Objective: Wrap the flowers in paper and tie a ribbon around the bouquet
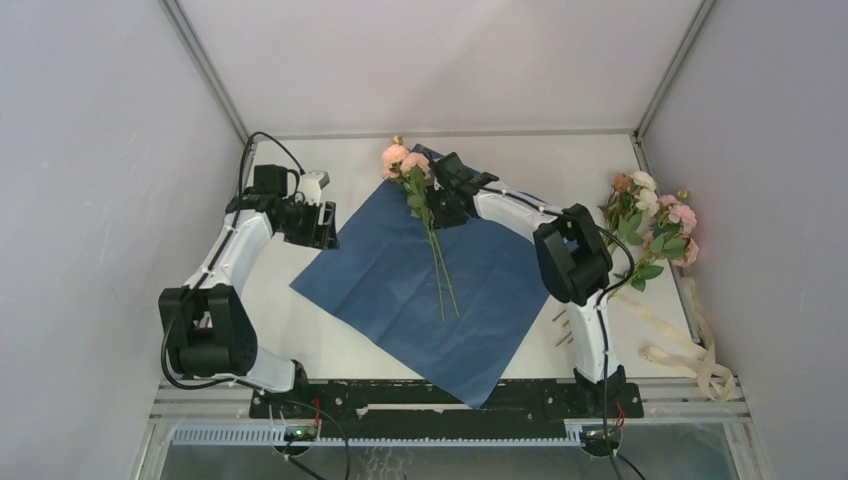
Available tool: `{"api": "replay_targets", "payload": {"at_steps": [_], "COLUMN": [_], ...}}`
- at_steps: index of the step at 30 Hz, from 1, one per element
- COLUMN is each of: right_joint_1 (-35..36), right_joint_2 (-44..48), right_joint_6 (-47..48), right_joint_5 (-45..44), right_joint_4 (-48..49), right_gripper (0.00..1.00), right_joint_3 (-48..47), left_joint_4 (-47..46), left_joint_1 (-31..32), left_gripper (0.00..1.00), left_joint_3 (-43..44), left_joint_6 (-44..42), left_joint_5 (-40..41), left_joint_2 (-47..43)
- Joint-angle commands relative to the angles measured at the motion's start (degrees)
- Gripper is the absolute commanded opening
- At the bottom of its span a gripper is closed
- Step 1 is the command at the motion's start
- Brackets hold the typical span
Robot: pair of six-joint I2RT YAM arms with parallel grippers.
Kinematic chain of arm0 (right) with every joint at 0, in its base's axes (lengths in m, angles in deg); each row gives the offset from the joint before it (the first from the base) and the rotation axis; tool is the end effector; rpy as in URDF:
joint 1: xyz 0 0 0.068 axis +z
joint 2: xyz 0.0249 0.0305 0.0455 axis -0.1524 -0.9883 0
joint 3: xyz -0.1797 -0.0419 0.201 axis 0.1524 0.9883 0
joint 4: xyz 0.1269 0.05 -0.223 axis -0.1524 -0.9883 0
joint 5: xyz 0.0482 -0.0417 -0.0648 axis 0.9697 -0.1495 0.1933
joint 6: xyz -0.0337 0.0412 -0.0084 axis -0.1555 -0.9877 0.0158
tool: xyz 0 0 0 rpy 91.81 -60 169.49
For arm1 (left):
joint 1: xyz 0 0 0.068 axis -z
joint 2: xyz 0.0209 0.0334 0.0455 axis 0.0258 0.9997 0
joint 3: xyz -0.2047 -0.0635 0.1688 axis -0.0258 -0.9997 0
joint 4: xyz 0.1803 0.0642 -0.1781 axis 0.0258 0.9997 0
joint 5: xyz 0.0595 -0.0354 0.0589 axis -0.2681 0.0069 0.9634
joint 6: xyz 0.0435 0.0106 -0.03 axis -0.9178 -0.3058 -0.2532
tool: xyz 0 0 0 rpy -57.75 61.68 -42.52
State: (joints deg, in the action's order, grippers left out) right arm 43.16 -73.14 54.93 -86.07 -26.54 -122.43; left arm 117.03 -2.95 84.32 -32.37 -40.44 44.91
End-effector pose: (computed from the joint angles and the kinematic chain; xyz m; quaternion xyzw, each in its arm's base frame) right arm 0.3865 0.2668 0.1886 -0.1585 0.9430 0.1472 0.2527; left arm 0.2970 -0.0051 0.2575 0.1409 0.9445 -0.1470 0.2580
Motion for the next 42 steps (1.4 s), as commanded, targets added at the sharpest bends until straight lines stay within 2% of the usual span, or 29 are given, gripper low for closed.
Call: {"api": "replay_targets", "payload": {"at_steps": [1, 3, 6, 11, 15, 18, 24, 29, 42], "right_joint_1": [-2.3, -4.6, -10.2, -27.3, -39.3, -44.8, -47.6, -48.8, -50.5], "right_joint_2": [9.0, 13.7, 22.2, 33.3, 37.1, 36.2, 32.0, 29.5, 22.6], "right_joint_6": [-0.5, -0.6, -2.0, -4.2, -3.2, -3.0, -2.1, -1.0, -2.3], "right_joint_5": [-1.8, -4.5, -8.4, -9.9, -11.0, -8.8, -14.9, -13.9, -11.4], "right_joint_4": [-3.1, -3.8, -3.8, -5.2, -4.1, -2.5, -1.2, 0.7, 4.3], "right_gripper": [0.51, 0.52, 0.5, 0.49, 0.49, 0.49, 0.45, 0.28, 0.27], "right_joint_3": [-0.9, 2.2, 11.9, 27.1, 33.7, 35.5, 35.6, 35.5, 35.5], "left_joint_4": [-0.4, -0.3, -0.3, -0.3, -0.3, -0.3, -0.2, -0.2, 0.0], "left_joint_1": [0.0, 0.0, 0.0, 0.0, 0.0, 0.0, 0.0, 0.0, 0.0], "left_gripper": [0.72, 0.72, 0.72, 0.72, 0.72, 0.72, 0.72, 0.71, 0.71], "left_joint_3": [-1.2, -1.2, -1.2, -1.2, -1.2, -1.2, -1.2, -1.2, -1.1], "left_joint_6": [-0.9, -1.0, -1.0, -0.9, -0.9, -1.0, -1.0, -1.0, -0.8], "left_joint_5": [-0.8, -0.8, -0.9, -0.9, -0.8, -0.9, -1.2, -1.3, -1.5], "left_joint_2": [-0.8, -0.7, -0.8, -1.1, -0.9, -0.6, 0.1, 0.7, 1.4]}}
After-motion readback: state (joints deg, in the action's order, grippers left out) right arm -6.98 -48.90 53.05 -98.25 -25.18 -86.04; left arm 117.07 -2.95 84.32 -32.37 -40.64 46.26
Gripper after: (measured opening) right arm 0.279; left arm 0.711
